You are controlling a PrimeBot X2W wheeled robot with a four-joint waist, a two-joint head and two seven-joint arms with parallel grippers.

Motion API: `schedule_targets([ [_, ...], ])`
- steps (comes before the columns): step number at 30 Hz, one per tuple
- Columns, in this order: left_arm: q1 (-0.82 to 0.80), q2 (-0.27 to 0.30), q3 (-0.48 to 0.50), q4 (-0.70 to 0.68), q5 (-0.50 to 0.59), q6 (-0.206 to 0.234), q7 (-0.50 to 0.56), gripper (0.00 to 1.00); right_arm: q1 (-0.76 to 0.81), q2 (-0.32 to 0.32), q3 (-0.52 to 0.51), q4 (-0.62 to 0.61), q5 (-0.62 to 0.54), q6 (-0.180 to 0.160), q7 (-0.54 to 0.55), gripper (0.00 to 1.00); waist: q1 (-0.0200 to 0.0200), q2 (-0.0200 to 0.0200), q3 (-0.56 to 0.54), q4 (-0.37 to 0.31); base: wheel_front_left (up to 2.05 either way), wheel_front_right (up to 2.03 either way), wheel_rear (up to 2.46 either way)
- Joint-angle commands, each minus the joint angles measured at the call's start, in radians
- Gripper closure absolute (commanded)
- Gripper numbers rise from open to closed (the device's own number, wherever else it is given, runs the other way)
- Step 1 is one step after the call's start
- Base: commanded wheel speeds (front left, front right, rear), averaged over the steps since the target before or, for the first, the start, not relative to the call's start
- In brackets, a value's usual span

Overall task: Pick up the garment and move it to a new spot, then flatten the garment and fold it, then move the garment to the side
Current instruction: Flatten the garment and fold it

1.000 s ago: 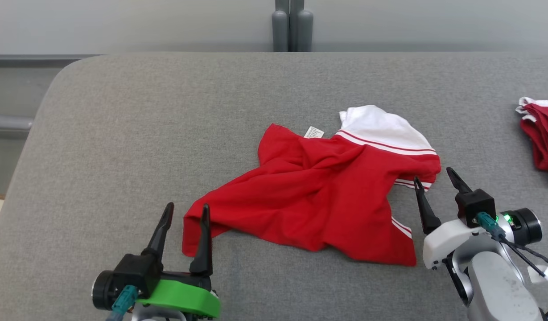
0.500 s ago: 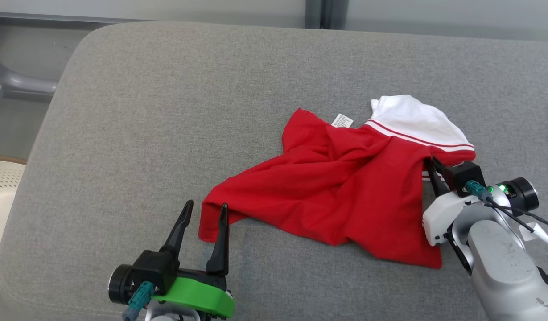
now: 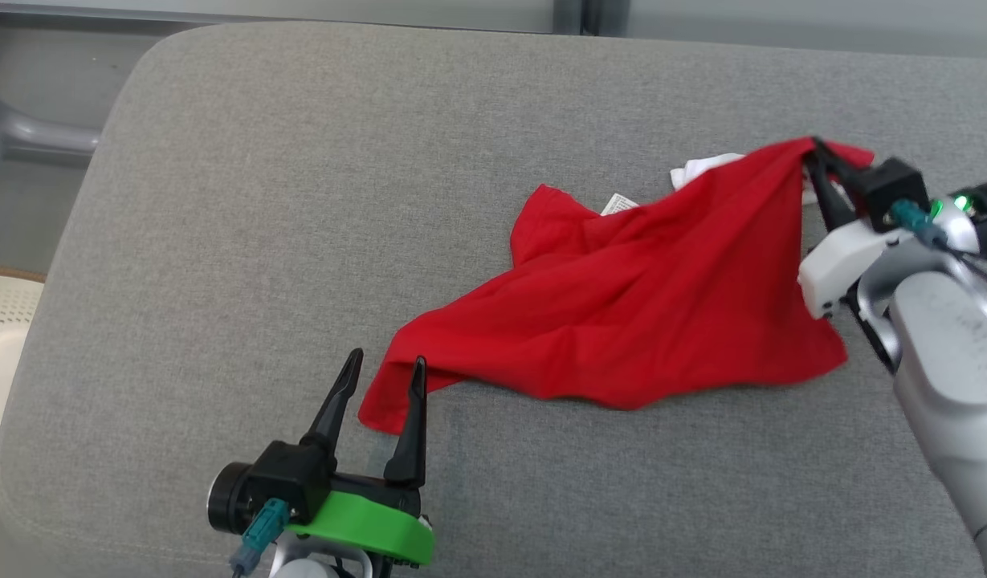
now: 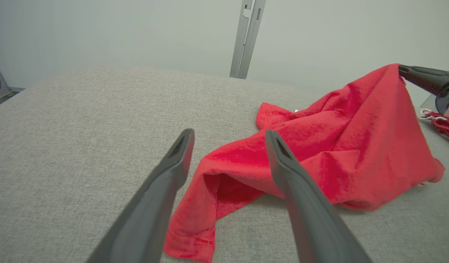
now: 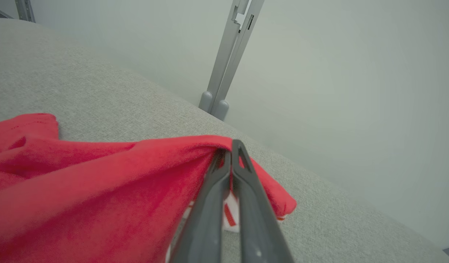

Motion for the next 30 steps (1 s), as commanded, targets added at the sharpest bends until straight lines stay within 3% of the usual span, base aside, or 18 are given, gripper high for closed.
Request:
schedule_targets([
  [1, -0.020, 0.000, -0.004, -0.007, -0.004, -0.001, -0.003, 0.00, -0.042, -0.013, 0.001, 0.013, -0.005, -0.001, 0.017, 1.00, 0.0000, 0.0000, 0.018, 0.021, 0.00, 0.00, 0.00],
  [9, -0.056, 0.000, -0.059, -0.026, -0.031, 0.008, -0.003, 0.00, -0.263, -0.081, 0.022, 0.153, -0.052, -0.001, 0.105, 1.00, 0.0000, 0.0000, 0.080, 0.114, 0.00, 0.00, 0.00],
  [18, -0.087, 0.000, -0.110, -0.050, -0.056, 0.023, -0.003, 0.00, -0.413, -0.123, -0.033, 0.294, -0.165, -0.002, 0.116, 1.00, 0.0000, 0.0000, 0.133, 0.199, 0.00, 0.00, 0.00],
  [19, -0.090, 0.000, -0.113, -0.051, -0.057, 0.026, -0.003, 0.00, -0.420, -0.123, -0.052, 0.304, -0.179, -0.002, 0.112, 0.88, 0.0000, 0.0000, 0.134, 0.202, 0.00, 0.00, 0.00],
  [20, -0.092, 0.000, -0.115, -0.052, -0.057, 0.029, -0.003, 0.00, -0.420, -0.112, -0.067, 0.315, -0.196, -0.001, 0.106, 0.04, 0.0000, 0.0000, 0.135, 0.203, 0.00, 0.00, 0.00],
  [26, -0.080, 0.000, -0.104, -0.051, -0.040, 0.033, -0.003, 0.00, -0.394, -0.031, -0.094, 0.352, -0.241, -0.002, 0.027, 0.00, 0.0000, 0.0000, 0.103, 0.154, 0.00, 0.00, 0.00],
  [30, -0.061, 0.000, -0.085, -0.044, -0.025, 0.026, -0.003, 0.00, -0.365, 0.034, -0.105, 0.360, -0.199, -0.001, -0.011, 0.00, 0.0000, 0.0000, 0.062, 0.087, 0.00, 0.00, 0.00],
])
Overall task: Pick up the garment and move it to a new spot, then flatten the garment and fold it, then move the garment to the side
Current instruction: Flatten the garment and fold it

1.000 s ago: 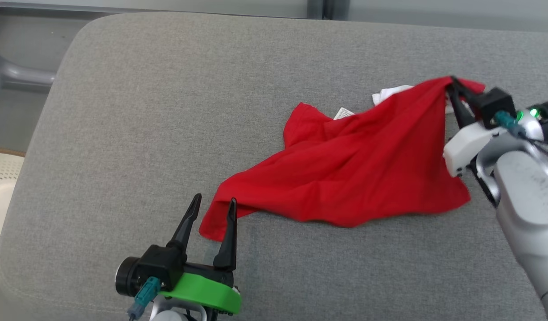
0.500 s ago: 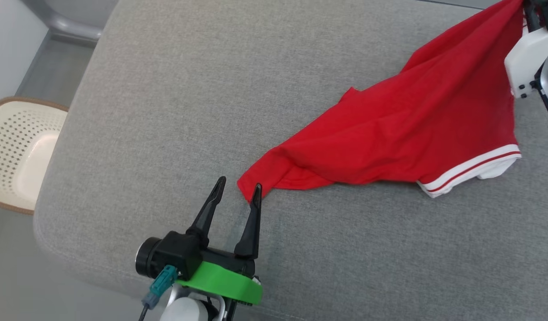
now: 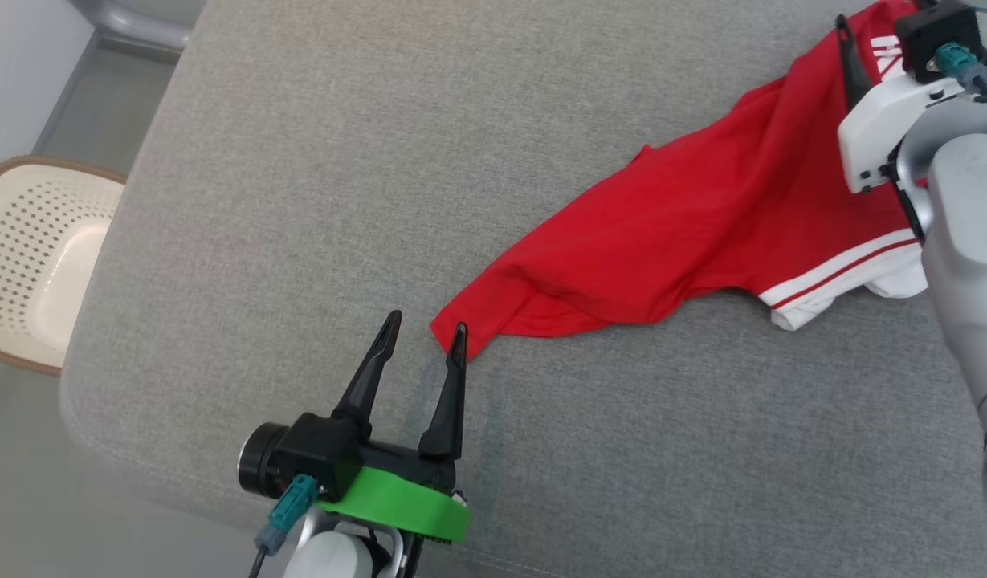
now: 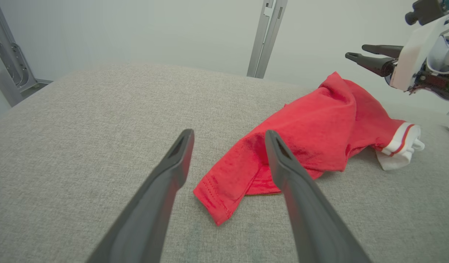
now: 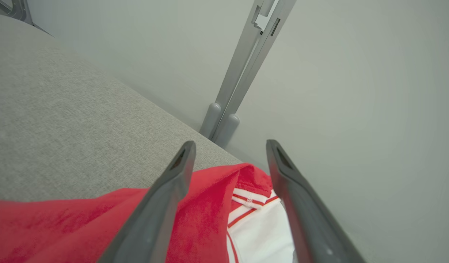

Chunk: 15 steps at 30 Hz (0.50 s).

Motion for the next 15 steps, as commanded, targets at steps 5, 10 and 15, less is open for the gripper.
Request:
schedule_targets([
  [5, 0.032, 0.001, 0.032, 0.012, 0.030, -0.012, -0.003, 0.00, 0.108, 0.053, 0.004, -0.072, 0.107, -0.002, -0.019, 0.00, 0.0000, 0.0000, -0.116, -0.163, 0.00, 0.00, 0.00],
  [10, 0.052, 0.002, 0.053, 0.020, 0.046, -0.019, -0.003, 0.00, 0.289, 0.070, 0.003, -0.247, 0.231, -0.001, -0.018, 0.00, 0.0000, 0.0000, -0.165, -0.233, 0.00, 0.00, 0.00],
  [15, 0.068, 0.002, 0.064, 0.022, 0.055, -0.022, -0.003, 0.00, 0.501, 0.083, -0.041, -0.420, 0.320, -0.001, -0.019, 0.00, 0.0000, 0.0000, -0.191, -0.265, 0.00, 0.00, 0.00],
])
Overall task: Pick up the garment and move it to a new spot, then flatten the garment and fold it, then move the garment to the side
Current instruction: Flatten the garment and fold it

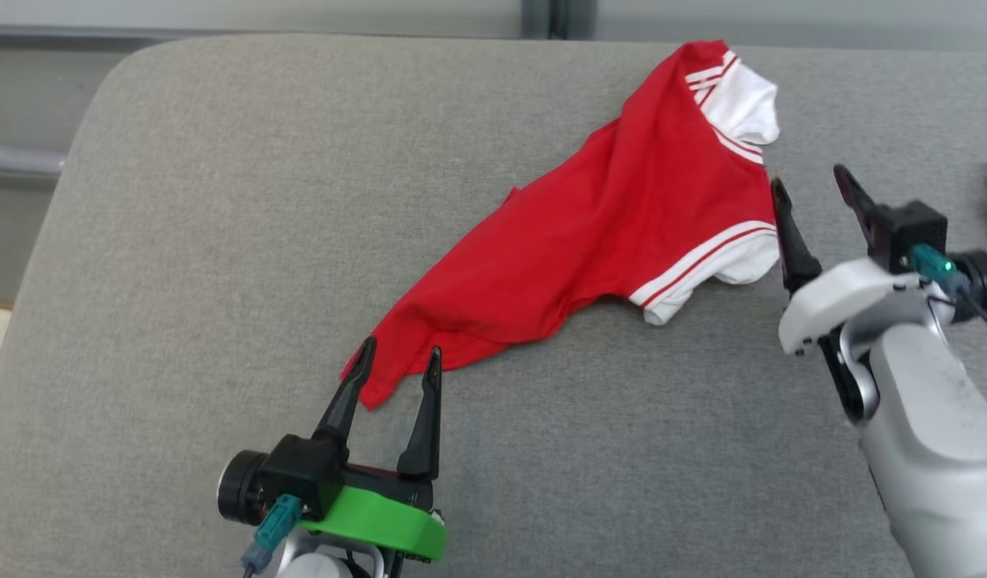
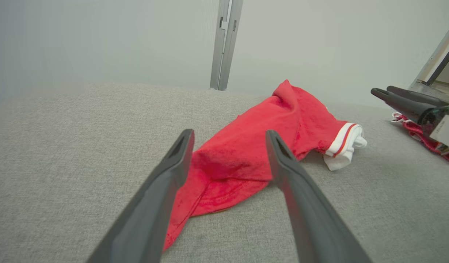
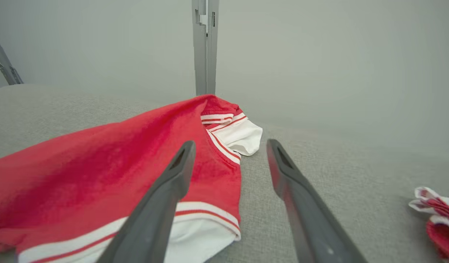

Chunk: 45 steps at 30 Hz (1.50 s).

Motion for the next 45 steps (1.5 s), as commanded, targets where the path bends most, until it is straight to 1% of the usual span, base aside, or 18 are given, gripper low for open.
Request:
schedule_targets([
  [1, 0.016, 0.004, 0.007, 0.000, 0.016, -0.005, -0.003, 0.00, 0.058, 0.009, -0.012, -0.032, 0.012, -0.001, -0.003, 0.00, 0.0000, 0.0000, -0.065, -0.067, 0.00, 0.00, 0.00],
  [4, 0.021, 0.004, 0.012, 0.000, 0.019, -0.008, -0.003, 0.00, 0.163, 0.044, -0.033, -0.088, 0.038, -0.001, -0.003, 0.00, 0.0000, 0.0000, -0.065, -0.067, 0.00, 0.00, 0.00],
  [6, 0.020, 0.004, 0.015, 0.000, 0.019, -0.010, -0.003, 0.00, 0.205, 0.062, -0.043, -0.101, 0.044, -0.001, -0.003, 0.00, 0.0000, 0.0000, -0.060, -0.064, 0.00, 0.00, 0.00],
  [10, 0.006, 0.004, 0.015, -0.003, 0.018, -0.014, -0.003, 0.00, 0.236, 0.092, -0.051, -0.077, 0.041, -0.001, -0.003, 0.00, 0.0000, 0.0000, -0.042, -0.043, 0.00, 0.00, 0.00],
  [16, -0.013, 0.004, 0.014, -0.006, 0.019, -0.011, -0.003, 0.00, 0.173, 0.104, -0.065, 0.006, 0.028, -0.001, -0.003, 0.00, 0.0000, 0.0000, -0.007, 0.005, 0.00, 0.00, 0.00],
  [20, -0.020, 0.003, 0.012, -0.008, 0.016, -0.008, -0.003, 0.00, 0.128, 0.102, -0.066, 0.070, 0.023, -0.001, -0.003, 0.00, 0.0000, 0.0000, 0.012, 0.043, 0.00, 0.00, 0.00],
  [25, -0.026, 0.003, 0.015, -0.006, 0.013, -0.006, -0.003, 0.00, 0.088, 0.102, -0.065, 0.135, 0.029, -0.001, -0.003, 0.00, 0.0000, 0.0000, 0.023, 0.074, 0.00, 0.00, 0.00],
  [26, -0.027, 0.003, 0.015, -0.006, 0.013, -0.005, -0.003, 0.00, 0.083, 0.100, -0.066, 0.146, 0.027, -0.001, -0.003, 0.06, 0.0000, 0.0000, 0.023, 0.077, 0.00, 0.00, 0.00],
  [27, -0.027, 0.003, 0.016, -0.006, 0.013, -0.004, -0.003, 0.00, 0.079, 0.099, -0.068, 0.155, 0.025, -0.001, -0.003, 0.50, 0.0000, 0.0000, 0.024, 0.079, 0.00, 0.00, 0.00],
  [28, -0.027, 0.003, 0.016, -0.006, 0.012, -0.003, -0.003, 0.00, 0.076, 0.096, -0.068, 0.168, 0.021, -0.001, -0.003, 0.63, 0.0000, 0.0000, 0.023, 0.082, 0.00, 0.00, 0.00],
  [30, -0.026, 0.003, 0.018, -0.006, 0.012, 0.000, -0.003, 0.00, 0.069, 0.093, -0.068, 0.189, 0.021, -0.001, -0.003, 1.00, 0.0000, 0.0000, 0.022, 0.081, 0.00, 0.00, 0.00],
  [33, -0.018, 0.003, 0.025, -0.005, 0.015, 0.000, -0.003, 0.00, 0.062, 0.091, -0.059, 0.200, 0.025, -0.001, -0.003, 1.00, 0.0000, 0.0000, 0.016, 0.068, 0.00, 0.00, 0.00],
  [36, -0.013, 0.003, 0.023, -0.006, 0.015, 0.004, -0.003, 0.00, 0.065, 0.088, -0.047, 0.164, 0.032, -0.001, -0.003, 1.00, 0.0000, 0.0000, 0.008, 0.048, 0.00, 0.00, 0.00],
  [40, -0.003, 0.003, 0.029, -0.005, 0.014, 0.003, -0.003, 0.00, 0.103, 0.074, -0.022, 0.076, 0.044, -0.001, -0.003, 1.00, 0.0000, 0.0000, -0.008, 0.011, 0.00, 0.00, 0.00],
  [45, 0.013, 0.003, 0.035, -0.004, 0.008, 0.001, -0.003, 0.00, 0.171, 0.037, 0.016, -0.053, 0.069, -0.001, -0.003, 1.00, 0.0000, 0.0000, -0.034, -0.041, 0.00, 0.00, 0.00],
])
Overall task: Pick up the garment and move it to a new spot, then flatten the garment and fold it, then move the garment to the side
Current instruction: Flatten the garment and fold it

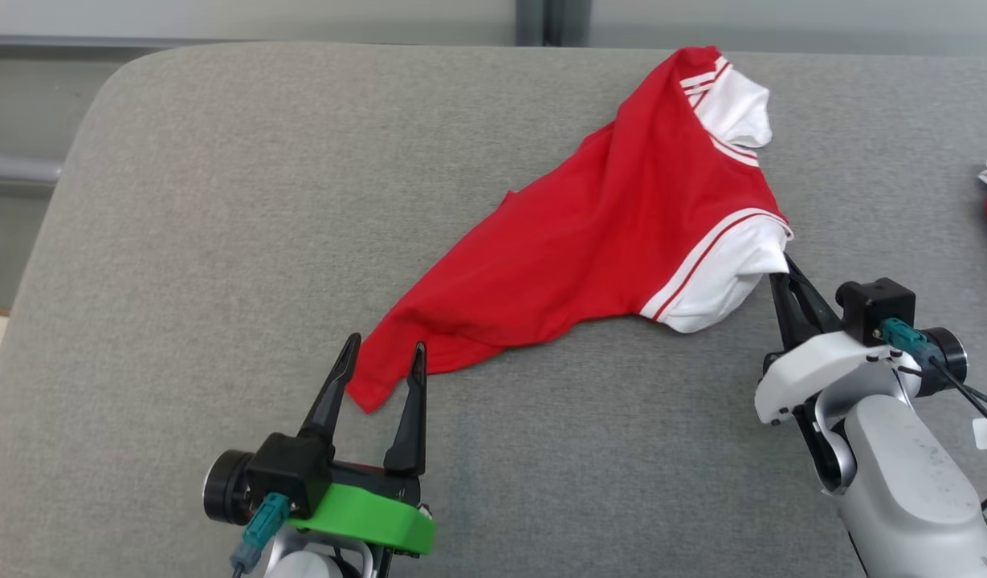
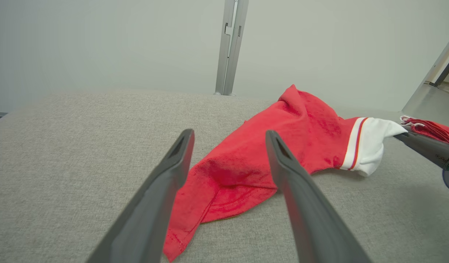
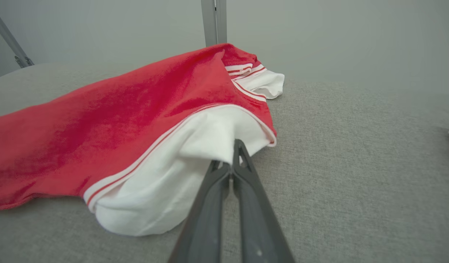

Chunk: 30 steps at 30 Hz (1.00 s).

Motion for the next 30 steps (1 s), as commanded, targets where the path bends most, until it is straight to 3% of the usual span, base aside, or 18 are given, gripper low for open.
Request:
schedule_targets([
  [1, 0.014, 0.003, 0.005, -0.001, -0.010, -0.001, -0.003, 0.00, 0.025, -0.014, 0.010, -0.030, 0.010, -0.001, -0.003, 1.00, 0.0000, 0.0000, -0.026, -0.040, 0.00, 0.00, 0.00],
  [5, 0.023, 0.003, 0.005, -0.004, -0.014, 0.003, -0.003, 0.00, 0.078, -0.057, 0.025, -0.159, 0.023, -0.001, 0.051, 1.00, 0.0000, 0.0000, -0.039, -0.075, 0.00, 0.00, 0.00],
  [12, 0.022, 0.003, 0.000, -0.009, -0.016, 0.008, -0.003, 0.00, 0.202, -0.101, -0.041, -0.394, -0.002, -0.001, 0.224, 1.00, 0.0000, 0.0000, -0.039, -0.097, 0.00, 0.00, 0.00],
  [18, 0.008, 0.003, -0.005, -0.004, -0.015, 0.001, -0.003, 0.00, 0.284, -0.096, -0.077, -0.409, -0.006, -0.001, 0.335, 1.00, 0.0000, 0.0000, -0.033, -0.086, 0.00, 0.00, 0.00],
  [20, 0.007, 0.003, -0.003, -0.002, -0.014, 0.000, -0.003, 0.00, 0.301, -0.091, -0.096, -0.387, -0.012, -0.001, 0.342, 0.51, 0.0000, 0.0000, -0.034, -0.082, 0.00, 0.00, 0.00],
  [21, 0.008, 0.003, -0.003, 0.000, -0.013, -0.001, -0.003, 0.00, 0.306, -0.087, -0.107, -0.376, -0.017, -0.001, 0.340, 0.13, 0.0000, 0.0000, -0.035, -0.080, 0.00, 0.00, 0.00],
  [22, 0.009, 0.003, -0.003, 0.000, -0.012, -0.002, -0.003, 0.00, 0.309, -0.083, -0.114, -0.368, -0.018, -0.001, 0.338, 0.00, 0.0000, 0.0000, -0.036, -0.078, 0.00, 0.00, 0.00],
  [30, 0.032, 0.003, -0.008, 0.010, -0.012, -0.003, -0.003, 0.00, 0.322, -0.088, -0.165, -0.396, -0.011, -0.001, 0.321, 0.00, 0.0000, 0.0000, -0.059, -0.067, 0.00, 0.00, 0.00],
])
